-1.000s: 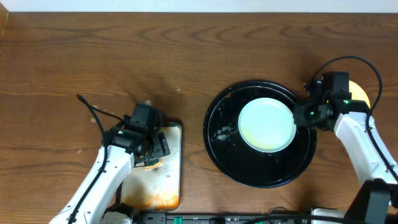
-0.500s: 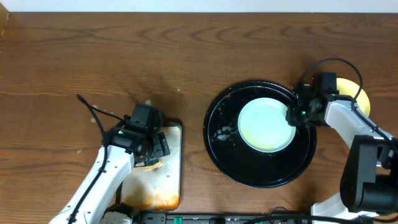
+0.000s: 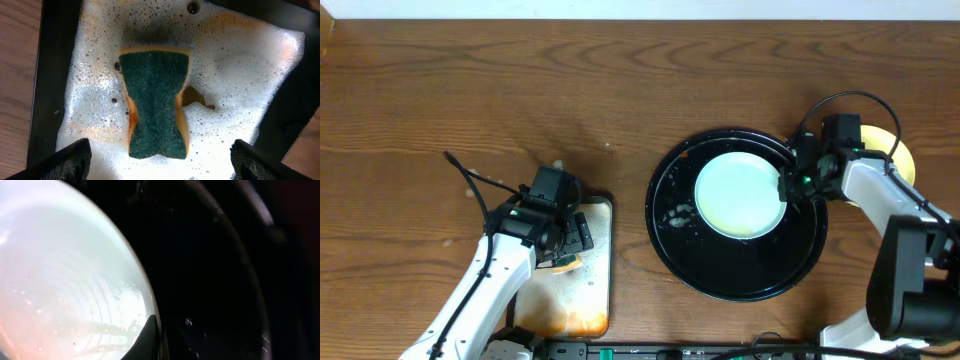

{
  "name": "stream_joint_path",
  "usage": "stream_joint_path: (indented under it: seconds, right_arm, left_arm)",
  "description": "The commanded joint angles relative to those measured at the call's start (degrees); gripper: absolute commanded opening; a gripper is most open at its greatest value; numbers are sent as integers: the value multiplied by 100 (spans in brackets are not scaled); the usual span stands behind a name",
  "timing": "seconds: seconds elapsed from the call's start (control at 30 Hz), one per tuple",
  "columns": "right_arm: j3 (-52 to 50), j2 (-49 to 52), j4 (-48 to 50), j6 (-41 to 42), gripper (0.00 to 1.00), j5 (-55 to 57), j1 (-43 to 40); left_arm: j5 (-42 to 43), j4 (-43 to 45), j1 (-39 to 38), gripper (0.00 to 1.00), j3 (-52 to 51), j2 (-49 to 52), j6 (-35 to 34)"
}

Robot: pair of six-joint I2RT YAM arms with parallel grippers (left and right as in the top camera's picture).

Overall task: Clean dirty plates on tray and stack at the side
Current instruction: 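Lift the light-green plate with the right gripper and carry it right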

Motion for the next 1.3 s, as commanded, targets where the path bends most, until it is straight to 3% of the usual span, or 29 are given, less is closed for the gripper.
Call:
stream_joint_path:
  seconds: [0.0,0.23,0.4,0.8,1.03,1.27]
  right_arm:
    - [7,-887,15,319,1,496,9]
    - [7,-2374,-114,332,1,1480,391]
    - [7,-2966,-323,490,1,2894,1128]
    - [7,-3101,-313,498,1,6671,3348]
    - [7,-3077,-310,345,1,8043,4419]
    - [7,-3062,-310,98,1,8413,4778]
  left_arm:
    - [-28,-17,24,89,-22,13,55]
    - [-28,-17,24,89,-22,13,55]
    - [-28,-17,24,90,-22,13,55]
    - [-28,-17,24,90,-24,13,55]
    - [-28,-17,24,90,-24,13,55]
    - [-28,-17,24,90,-24,13,55]
